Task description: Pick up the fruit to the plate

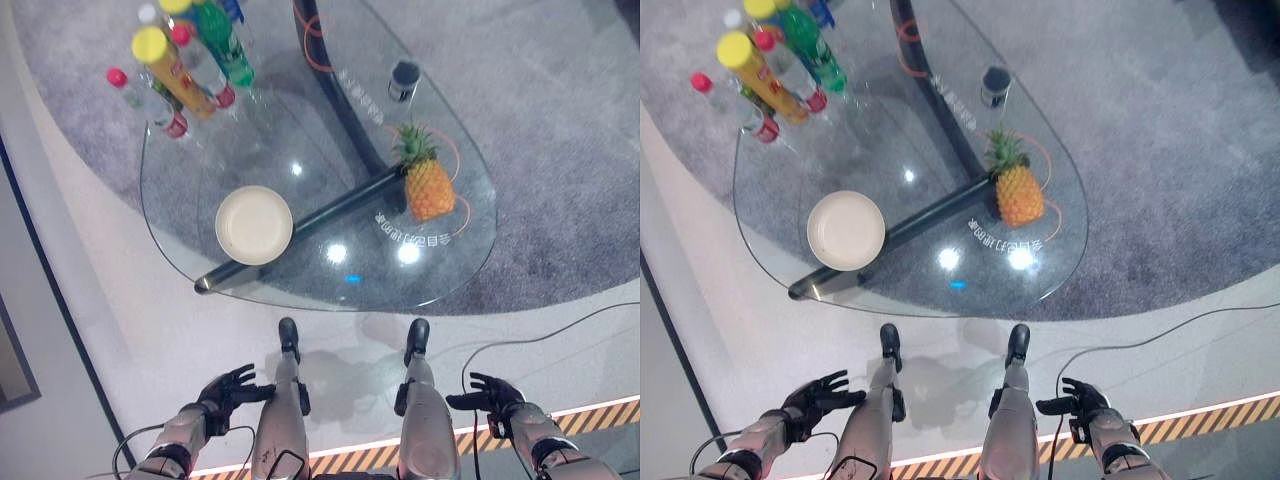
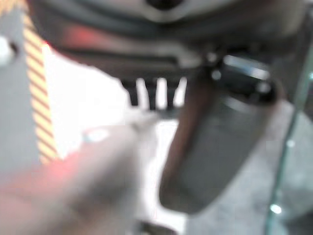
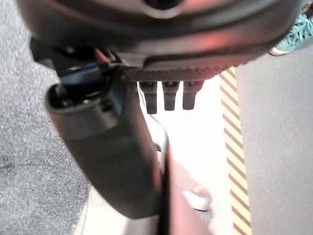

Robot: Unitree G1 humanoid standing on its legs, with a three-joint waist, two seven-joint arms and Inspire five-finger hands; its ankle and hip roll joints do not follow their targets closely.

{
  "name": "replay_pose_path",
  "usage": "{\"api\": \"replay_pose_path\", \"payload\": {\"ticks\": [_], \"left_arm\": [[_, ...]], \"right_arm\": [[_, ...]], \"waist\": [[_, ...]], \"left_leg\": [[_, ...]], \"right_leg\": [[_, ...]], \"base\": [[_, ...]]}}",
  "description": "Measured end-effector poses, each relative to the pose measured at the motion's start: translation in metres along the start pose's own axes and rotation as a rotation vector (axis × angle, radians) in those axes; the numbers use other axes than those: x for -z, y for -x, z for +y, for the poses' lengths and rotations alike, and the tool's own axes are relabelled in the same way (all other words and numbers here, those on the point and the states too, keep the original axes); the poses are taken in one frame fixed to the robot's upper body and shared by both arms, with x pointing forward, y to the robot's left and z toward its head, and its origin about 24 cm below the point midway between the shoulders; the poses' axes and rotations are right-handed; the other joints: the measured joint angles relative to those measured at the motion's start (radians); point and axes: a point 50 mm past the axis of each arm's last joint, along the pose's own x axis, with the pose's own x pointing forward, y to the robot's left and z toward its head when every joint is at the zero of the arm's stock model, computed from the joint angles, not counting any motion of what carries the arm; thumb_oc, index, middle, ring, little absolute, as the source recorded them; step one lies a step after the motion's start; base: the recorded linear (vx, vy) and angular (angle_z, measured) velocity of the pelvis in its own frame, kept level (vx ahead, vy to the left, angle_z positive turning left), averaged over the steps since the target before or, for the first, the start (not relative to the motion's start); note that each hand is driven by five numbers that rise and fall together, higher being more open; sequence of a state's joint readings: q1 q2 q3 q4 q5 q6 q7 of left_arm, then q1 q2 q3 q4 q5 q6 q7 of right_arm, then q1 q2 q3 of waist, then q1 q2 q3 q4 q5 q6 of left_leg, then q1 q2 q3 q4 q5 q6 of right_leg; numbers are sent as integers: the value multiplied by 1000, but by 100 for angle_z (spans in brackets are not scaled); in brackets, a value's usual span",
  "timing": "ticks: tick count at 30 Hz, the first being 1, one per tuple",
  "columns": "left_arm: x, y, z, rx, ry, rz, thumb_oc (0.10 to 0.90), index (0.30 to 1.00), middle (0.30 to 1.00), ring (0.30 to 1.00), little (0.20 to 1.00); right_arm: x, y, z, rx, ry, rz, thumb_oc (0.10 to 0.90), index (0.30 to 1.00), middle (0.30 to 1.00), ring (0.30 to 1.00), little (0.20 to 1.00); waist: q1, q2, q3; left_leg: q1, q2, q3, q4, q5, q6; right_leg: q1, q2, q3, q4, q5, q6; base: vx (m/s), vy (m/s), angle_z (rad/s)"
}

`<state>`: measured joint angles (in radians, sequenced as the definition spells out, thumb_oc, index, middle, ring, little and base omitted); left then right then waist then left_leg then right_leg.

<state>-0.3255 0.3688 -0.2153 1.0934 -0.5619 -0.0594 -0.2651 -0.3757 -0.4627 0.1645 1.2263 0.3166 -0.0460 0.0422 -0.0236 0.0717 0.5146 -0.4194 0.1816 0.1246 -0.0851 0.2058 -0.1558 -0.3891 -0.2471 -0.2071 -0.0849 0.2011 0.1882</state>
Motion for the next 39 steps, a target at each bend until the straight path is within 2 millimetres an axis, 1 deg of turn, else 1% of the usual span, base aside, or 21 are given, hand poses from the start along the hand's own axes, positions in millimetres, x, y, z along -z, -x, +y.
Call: {"api": "replay_pose_path", "payload": {"ticks": [2,5,6,9,11,14,15,18,21,23,25,39], "left_arm": [[-30,-8,-10,32,12,-93,800,900,900,900,900],[-67,-13,-20,60,28,-207,800,900,900,900,900],[-79,-14,-23,65,31,-246,800,900,900,900,900],[-102,-13,-24,63,53,-322,800,900,900,900,900],[-104,-11,-19,40,61,-327,800,900,900,900,900],[-99,-10,-8,-15,89,-307,800,900,900,900,900],[-97,-8,-2,-40,103,-304,800,900,900,900,900],[-96,-4,12,-104,162,-310,800,900,900,900,900],[-99,-3,16,-141,204,-331,800,900,900,900,900],[-99,-3,17,-157,207,-334,800,900,900,900,900],[-99,-2,17,-160,206,-340,800,900,900,900,900],[-102,-2,17,-165,201,-369,800,900,900,900,900]], "right_arm": [[-24,-3,3,-3,-45,-86,800,900,900,900,900],[-51,-4,4,1,-88,-186,800,900,900,900,900],[-63,-4,3,1,-105,-226,800,900,900,900,900],[-85,-1,2,7,-139,-325,800,900,900,900,900],[-92,0,2,17,-142,-363,800,900,900,900,900],[-91,0,3,20,-142,-365,800,900,900,900,900],[-92,0,2,22,-143,-372,800,900,900,900,900],[-97,1,1,41,-160,-393,800,900,900,900,900],[-100,2,1,64,-184,-405,800,900,900,900,900],[-103,2,0,78,-196,-416,800,900,900,900,900],[-107,3,0,85,-201,-430,800,900,900,900,900],[-118,7,0,90,-220,-505,800,900,900,900,900]], "waist": [[10,0,7],[19,0,7],[18,0,8],[15,-3,8],[14,-8,9],[16,-17,12],[17,-23,11],[14,-32,14],[13,-42,19],[12,-49,23],[8,-51,23],[8,-52,23]], "left_leg": [[-42,-1,-5,1,8,0],[-93,-1,-12,22,7,1],[-114,-2,-18,35,7,2],[-168,-2,-37,81,-4,6],[-204,-5,-50,127,-17,6],[-240,-6,-58,184,-36,7],[-260,-6,-60,208,-46,11],[-322,-1,-65,265,-62,9],[-363,2,-77,300,-66,6],[-377,4,-80,314,-68,6],[-385,4,-82,320,-68,6],[-407,4,-84,330,-72,6]], "right_leg": [[-44,0,3,1,6,-1],[-97,-3,7,33,-2,-2],[-120,-5,7,56,-11,-2],[-190,-13,12,151,-52,-6],[-238,-24,20,233,-88,-8],[-284,-33,32,314,-125,-12],[-311,-34,45,346,-140,-13],[-373,-34,55,400,-152,-21],[-415,-33,64,439,-161,-28],[-429,-32,68,453,-163,-30],[-437,-32,69,460,-163,-31],[-455,-33,65,467,-163,-38]], "base": [[-84,-64,-2],[-79,-41,2],[-63,-33,9],[-28,-33,9],[-8,-24,10],[5,-11,4],[0,0,0],[-6,4,-4],[0,0,0],[0,0,0],[-1,-15,0],[0,-2,0]]}}
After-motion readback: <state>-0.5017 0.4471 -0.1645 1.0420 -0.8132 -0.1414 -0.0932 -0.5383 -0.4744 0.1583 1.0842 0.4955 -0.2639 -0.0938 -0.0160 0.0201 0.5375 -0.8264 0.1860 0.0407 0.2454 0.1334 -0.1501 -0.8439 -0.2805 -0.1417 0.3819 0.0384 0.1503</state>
